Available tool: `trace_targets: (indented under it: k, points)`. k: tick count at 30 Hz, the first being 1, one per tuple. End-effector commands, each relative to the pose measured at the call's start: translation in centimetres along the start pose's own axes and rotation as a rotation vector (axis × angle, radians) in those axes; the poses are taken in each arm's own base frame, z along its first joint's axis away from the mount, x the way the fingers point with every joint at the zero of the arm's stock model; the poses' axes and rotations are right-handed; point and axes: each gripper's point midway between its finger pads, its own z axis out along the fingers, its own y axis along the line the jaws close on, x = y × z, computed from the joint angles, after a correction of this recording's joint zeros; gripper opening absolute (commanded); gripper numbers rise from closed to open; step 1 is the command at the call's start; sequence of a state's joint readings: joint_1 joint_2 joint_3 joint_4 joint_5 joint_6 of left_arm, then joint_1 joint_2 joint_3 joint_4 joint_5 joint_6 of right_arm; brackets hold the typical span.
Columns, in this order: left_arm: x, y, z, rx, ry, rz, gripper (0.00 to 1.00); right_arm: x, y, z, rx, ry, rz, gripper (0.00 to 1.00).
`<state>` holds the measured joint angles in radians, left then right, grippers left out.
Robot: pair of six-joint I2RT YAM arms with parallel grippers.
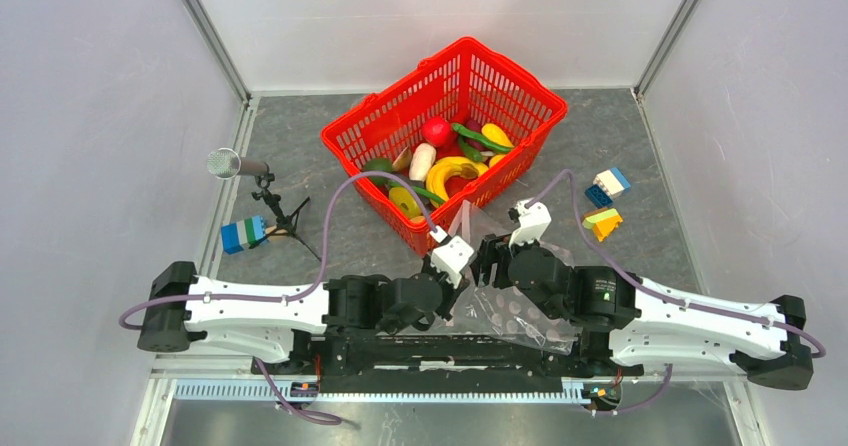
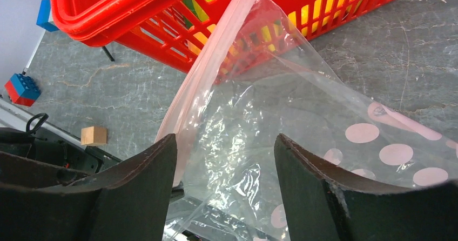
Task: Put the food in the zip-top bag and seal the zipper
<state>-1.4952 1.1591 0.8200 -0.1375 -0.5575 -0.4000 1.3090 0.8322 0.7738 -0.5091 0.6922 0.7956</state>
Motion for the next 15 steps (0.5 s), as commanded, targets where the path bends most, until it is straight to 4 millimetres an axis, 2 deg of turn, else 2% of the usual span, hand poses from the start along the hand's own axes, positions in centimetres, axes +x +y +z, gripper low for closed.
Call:
trace_targets:
  k: [1,6,11,15]
  points:
    - [-2.0,0.4,-0.1,-0.068,-0.041,0.071,0.04,-2.5,1.3,-0.7,-0.04,-0.064,0.065,0.71]
    - [-2.2,-0.1,0.0,-0.066,-0.033,0.097,0.04,-2.9,2.4,-0.8,-0.087,-0.064,0.073,0.73]
    - [-3.1,-0.9,-0.6,-0.036,-0.056,0.095,0.04,-2.1,1.8,-0.2,-0.043,-0.046,0.037,0.73]
    - [-3.5,-1.5,-0.7,-0.009,-0.059,0.122,0.04,-1.7,1.5,0.1,-0.016,-0.037,0.028,0.67]
